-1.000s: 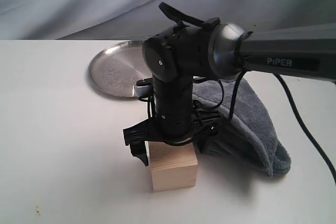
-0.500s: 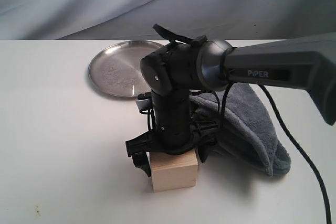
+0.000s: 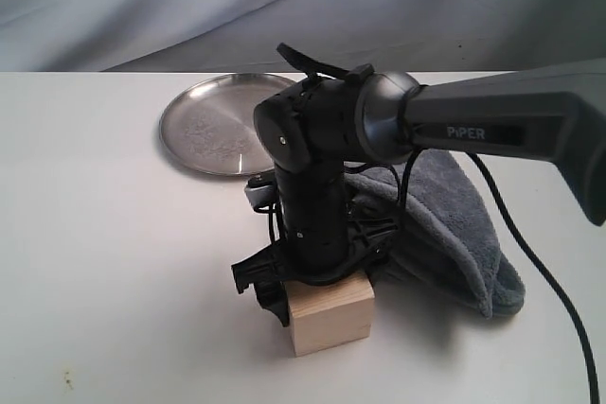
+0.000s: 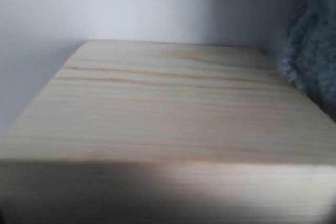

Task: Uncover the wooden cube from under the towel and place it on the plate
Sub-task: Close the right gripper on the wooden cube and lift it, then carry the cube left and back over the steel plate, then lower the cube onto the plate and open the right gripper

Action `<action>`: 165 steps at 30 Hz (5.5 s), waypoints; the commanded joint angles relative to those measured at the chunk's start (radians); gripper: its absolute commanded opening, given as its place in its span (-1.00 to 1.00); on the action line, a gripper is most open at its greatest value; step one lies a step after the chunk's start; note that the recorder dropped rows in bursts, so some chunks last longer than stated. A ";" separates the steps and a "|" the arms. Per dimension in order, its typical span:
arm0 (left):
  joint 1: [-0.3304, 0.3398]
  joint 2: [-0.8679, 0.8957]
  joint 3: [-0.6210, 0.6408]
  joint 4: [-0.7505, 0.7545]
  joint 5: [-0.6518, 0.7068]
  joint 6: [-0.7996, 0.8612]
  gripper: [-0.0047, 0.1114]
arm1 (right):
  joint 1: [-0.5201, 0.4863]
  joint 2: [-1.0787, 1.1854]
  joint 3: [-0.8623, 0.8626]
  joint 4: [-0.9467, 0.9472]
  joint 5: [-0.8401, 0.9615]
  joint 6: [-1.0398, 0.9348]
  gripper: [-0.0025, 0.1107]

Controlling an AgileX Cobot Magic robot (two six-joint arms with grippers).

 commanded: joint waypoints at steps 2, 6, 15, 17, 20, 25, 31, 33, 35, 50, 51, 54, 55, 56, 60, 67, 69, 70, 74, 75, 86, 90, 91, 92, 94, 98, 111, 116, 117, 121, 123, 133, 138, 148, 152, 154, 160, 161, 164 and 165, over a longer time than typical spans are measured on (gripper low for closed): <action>-0.005 -0.004 0.004 -0.002 -0.002 -0.003 -0.92 | 0.000 -0.120 -0.003 0.000 0.018 -0.016 -0.96; -0.005 -0.004 0.004 -0.002 -0.002 -0.003 -0.92 | 0.000 -0.194 -0.003 0.000 0.010 -0.016 -0.96; -0.005 -0.004 0.004 -0.002 -0.002 -0.003 -0.92 | 0.000 -0.288 -0.003 0.000 -0.021 -0.016 -0.96; -0.005 -0.004 0.004 -0.002 -0.002 -0.003 -0.92 | -0.002 -0.288 -0.015 0.000 -0.013 -0.016 -0.96; -0.005 -0.004 0.004 -0.002 -0.002 -0.003 -0.92 | -0.002 -0.285 -0.045 -0.005 -0.011 -0.011 -0.96; -0.005 -0.004 0.004 -0.002 -0.002 -0.003 -0.92 | -0.004 -0.278 -0.116 -0.016 -0.037 -0.009 -0.96; -0.005 -0.004 0.004 -0.002 -0.002 -0.003 -0.92 | -0.004 -0.189 -0.258 -0.058 -0.037 -0.009 -0.96; -0.005 -0.004 0.004 -0.002 -0.002 -0.003 -0.92 | -0.004 -0.147 -0.316 -0.082 -0.037 -0.009 -0.96; -0.005 -0.004 0.004 -0.002 -0.002 -0.003 -0.92 | -0.004 -0.098 -0.380 -0.103 -0.037 -0.009 -0.96; -0.005 -0.004 0.004 -0.002 -0.002 -0.003 -0.92 | -0.177 0.251 -0.820 0.046 0.012 -0.009 -0.96; -0.005 -0.004 0.004 -0.002 -0.002 -0.003 -0.92 | -0.186 0.270 -0.842 0.048 0.009 -0.009 -0.96; -0.005 -0.004 0.004 -0.002 -0.002 -0.003 -0.92 | -0.207 0.317 -0.894 0.077 -0.033 -0.009 -0.96; -0.005 -0.004 0.004 -0.002 -0.002 -0.003 -0.92 | -0.212 0.329 -0.907 0.091 -0.049 -0.009 -0.96; -0.005 -0.004 0.004 -0.002 -0.002 -0.003 -0.92 | -0.214 0.346 -0.919 0.109 -0.075 -0.009 -0.96; -0.005 -0.004 0.004 -0.002 -0.002 -0.003 -0.92 | -0.224 0.394 -0.939 0.169 -0.201 -0.007 -0.96; -0.005 -0.004 0.004 -0.002 -0.002 -0.003 -0.92 | -0.224 0.433 -0.939 0.152 -0.391 0.054 -0.96; -0.005 -0.004 0.004 -0.002 -0.002 -0.003 -0.92 | -0.224 0.436 -0.939 0.128 -0.428 0.084 -0.96; -0.005 -0.004 0.004 -0.002 -0.002 -0.003 -0.92 | -0.224 0.436 -0.939 0.116 -0.439 0.097 -0.96; -0.005 -0.004 0.004 -0.002 -0.002 -0.003 -0.92 | -0.224 0.439 -0.939 0.092 -0.457 0.105 -0.96; -0.005 -0.004 0.004 -0.002 -0.002 -0.003 -0.92 | -0.224 0.445 -0.939 0.087 -0.457 0.105 -0.96; -0.005 -0.004 0.004 -0.002 -0.002 -0.003 -0.92 | -0.224 0.478 -0.939 0.072 -0.510 0.128 -0.96; -0.005 -0.004 0.004 -0.002 -0.002 -0.003 -0.92 | -0.224 0.498 -0.939 0.063 -0.528 0.128 -0.96; -0.005 -0.004 0.004 -0.002 -0.002 -0.003 -0.92 | -0.224 0.500 -0.939 0.063 -0.530 0.128 -0.96; -0.005 -0.004 0.004 -0.002 -0.002 -0.003 -0.92 | -0.224 0.505 -0.939 0.063 -0.532 0.128 -0.96; -0.005 -0.004 0.004 -0.002 -0.002 -0.003 -0.92 | -0.224 0.509 -0.939 0.063 -0.542 0.128 -0.96; -0.005 -0.004 0.004 -0.002 -0.002 -0.003 -0.92 | -0.224 0.514 -0.939 0.063 -0.546 0.128 -0.95; -0.005 -0.004 0.004 -0.002 -0.002 -0.003 -0.92 | -0.221 0.514 -0.939 0.038 -0.619 0.133 0.34; -0.005 -0.004 0.004 -0.002 -0.002 -0.003 -0.92 | -0.221 0.514 -0.939 0.048 -0.637 0.135 0.48; -0.005 -0.004 0.004 -0.002 -0.002 -0.003 -0.92 | -0.221 0.514 -0.939 0.048 -0.637 0.135 0.49; -0.005 -0.004 0.004 -0.002 -0.002 -0.003 -0.92 | -0.221 0.514 -0.939 0.048 -0.637 0.135 0.51; -0.005 -0.004 0.004 -0.002 -0.002 -0.003 -0.92 | -0.221 0.514 -0.939 0.053 -0.633 0.135 0.51; -0.005 -0.004 0.004 -0.002 -0.002 -0.003 -0.92 | -0.221 0.514 -0.939 0.079 -0.633 0.118 0.52; -0.005 -0.004 0.004 -0.002 -0.002 -0.003 -0.92 | -0.221 0.508 -0.939 0.133 -0.616 0.089 0.52; -0.005 -0.004 0.004 -0.002 -0.002 -0.003 -0.92 | -0.221 0.471 -0.939 0.181 -0.566 0.044 0.64; -0.005 -0.004 0.004 -0.002 -0.002 -0.003 -0.92 | -0.220 0.465 -0.939 0.196 -0.536 0.042 0.80; -0.005 -0.004 0.004 -0.002 -0.002 -0.003 -0.92 | -0.220 0.460 -0.939 0.203 -0.519 0.042 0.82; -0.005 -0.004 0.004 -0.002 -0.002 -0.003 -0.92 | -0.220 0.430 -0.939 0.203 -0.501 0.040 0.82; -0.005 -0.004 0.004 -0.002 -0.002 -0.003 -0.92 | -0.220 0.425 -0.939 0.205 -0.502 0.040 0.82; -0.005 -0.004 0.004 -0.002 -0.002 -0.003 -0.92 | -0.220 0.405 -0.939 0.207 -0.486 0.040 0.82; -0.005 -0.004 0.004 -0.002 -0.002 -0.003 -0.92 | -0.220 0.398 -0.939 0.213 -0.472 0.040 0.82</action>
